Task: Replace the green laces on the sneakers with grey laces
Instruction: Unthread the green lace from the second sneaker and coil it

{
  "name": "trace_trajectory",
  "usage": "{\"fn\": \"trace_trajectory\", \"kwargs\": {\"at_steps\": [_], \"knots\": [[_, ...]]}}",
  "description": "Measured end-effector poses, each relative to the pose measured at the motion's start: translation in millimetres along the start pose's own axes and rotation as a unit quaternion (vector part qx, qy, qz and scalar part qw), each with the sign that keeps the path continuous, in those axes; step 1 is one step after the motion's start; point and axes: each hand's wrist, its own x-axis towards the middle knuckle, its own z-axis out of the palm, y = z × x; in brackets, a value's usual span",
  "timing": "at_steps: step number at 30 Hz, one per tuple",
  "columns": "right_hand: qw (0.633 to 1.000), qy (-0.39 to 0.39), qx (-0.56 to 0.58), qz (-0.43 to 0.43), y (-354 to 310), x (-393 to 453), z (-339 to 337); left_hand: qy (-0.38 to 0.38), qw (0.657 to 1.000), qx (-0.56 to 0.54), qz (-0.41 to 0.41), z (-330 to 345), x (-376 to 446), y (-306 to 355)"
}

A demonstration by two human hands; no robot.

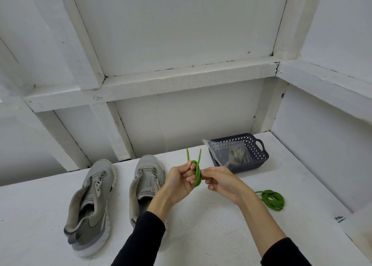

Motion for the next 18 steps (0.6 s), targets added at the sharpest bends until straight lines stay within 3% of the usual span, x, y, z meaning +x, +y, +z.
{"fn": "trace_trajectory", "kwargs": {"at_steps": [5, 12, 15, 18], "knots": [[0.999, -0.04, 0.028, 0.012, 3.0, 1.2, 0.2, 0.002, 1.0, -0.02, -0.019, -1.4, 1.2, 1.5], [1.0, -0.005, 0.014, 0.0, 6.7, 7.5, 0.8, -0.003, 1.0, -0.005, -0.025, 3.1, 2.6, 5.4], [1.0, 0.02, 0.001, -0.011, 6.9, 7.9, 0.5, 0.025, 0.995, 0.093, -0.003, 5.6, 3.6, 8.7], [0.999, 0.041, 0.002, -0.024, 1.5, 6.0, -2.1, 0.078, 0.951, 0.299, 0.018, 2.5, 5.7, 9.8]]}}
